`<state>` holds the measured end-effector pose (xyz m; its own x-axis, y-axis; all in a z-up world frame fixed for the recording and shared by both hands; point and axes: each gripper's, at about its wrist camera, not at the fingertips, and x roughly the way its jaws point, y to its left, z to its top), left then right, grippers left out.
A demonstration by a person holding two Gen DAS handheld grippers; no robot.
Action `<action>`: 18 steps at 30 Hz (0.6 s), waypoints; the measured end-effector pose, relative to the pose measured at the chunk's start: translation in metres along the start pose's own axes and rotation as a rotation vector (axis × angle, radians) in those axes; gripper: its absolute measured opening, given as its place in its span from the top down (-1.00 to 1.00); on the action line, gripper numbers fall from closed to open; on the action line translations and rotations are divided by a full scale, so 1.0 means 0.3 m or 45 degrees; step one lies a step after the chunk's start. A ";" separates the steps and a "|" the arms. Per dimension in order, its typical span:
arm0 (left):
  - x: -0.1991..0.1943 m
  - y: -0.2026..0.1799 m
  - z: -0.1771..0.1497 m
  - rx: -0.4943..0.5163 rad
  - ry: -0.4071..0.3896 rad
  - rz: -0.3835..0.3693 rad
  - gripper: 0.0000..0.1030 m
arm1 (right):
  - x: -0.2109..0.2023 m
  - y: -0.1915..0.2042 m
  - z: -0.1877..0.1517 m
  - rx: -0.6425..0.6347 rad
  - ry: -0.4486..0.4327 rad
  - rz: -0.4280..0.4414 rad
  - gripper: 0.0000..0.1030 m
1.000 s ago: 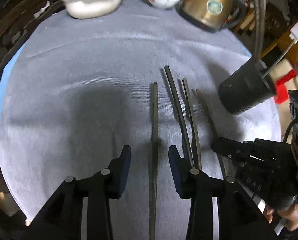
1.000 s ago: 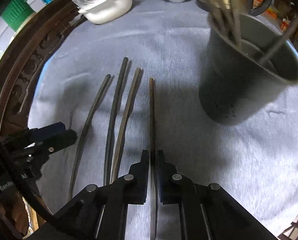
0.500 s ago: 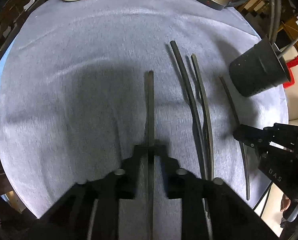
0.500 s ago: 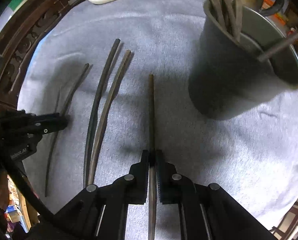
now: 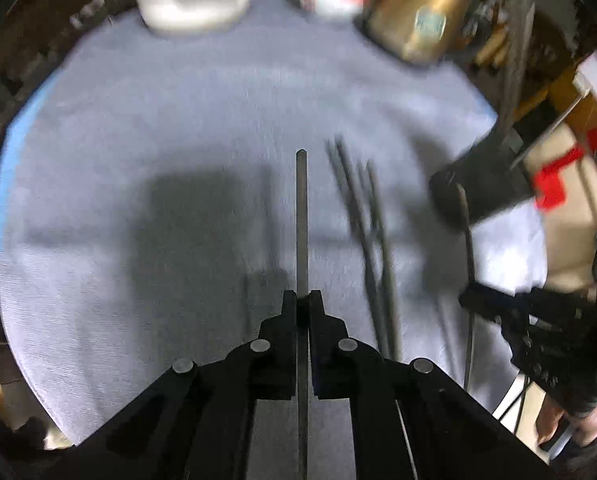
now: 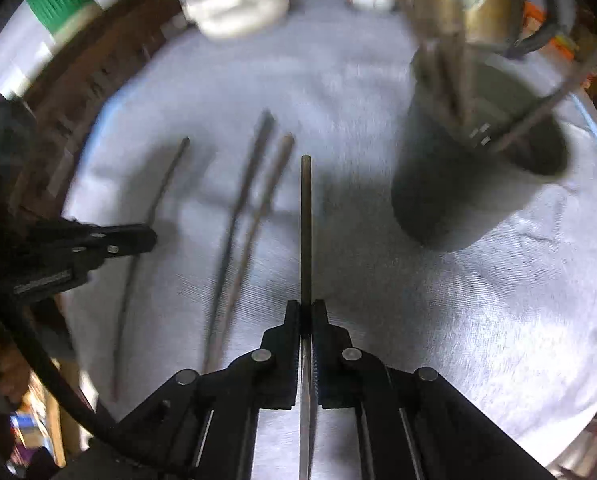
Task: Organize utensils
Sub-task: 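Lift both held chopsticks upright and carry them over the grey holder cup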
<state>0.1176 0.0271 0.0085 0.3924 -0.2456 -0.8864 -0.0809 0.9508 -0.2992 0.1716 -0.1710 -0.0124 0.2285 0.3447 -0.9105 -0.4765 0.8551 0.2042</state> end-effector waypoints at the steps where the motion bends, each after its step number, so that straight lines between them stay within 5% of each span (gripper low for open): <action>1: -0.037 -0.002 -0.004 -0.005 -0.066 -0.013 0.90 | -0.041 -0.002 -0.014 0.024 -0.073 0.002 0.88; 6: -0.175 -0.020 -0.010 -0.057 -0.439 0.011 0.90 | -0.252 -0.045 -0.099 0.142 -0.522 -0.008 0.88; 11: -0.195 -0.030 -0.022 -0.046 -0.722 0.070 0.90 | -0.359 -0.092 -0.145 0.234 -0.920 -0.164 0.88; 18: -0.167 -0.095 -0.050 0.020 -0.948 0.182 0.90 | -0.300 -0.098 -0.116 0.253 -1.082 -0.300 0.88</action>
<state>0.0864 0.0095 0.0562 0.8946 0.0677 -0.4418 -0.1667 0.9677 -0.1893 0.1356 -0.2407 0.0509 0.8894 0.2546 -0.3797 -0.2005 0.9637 0.1765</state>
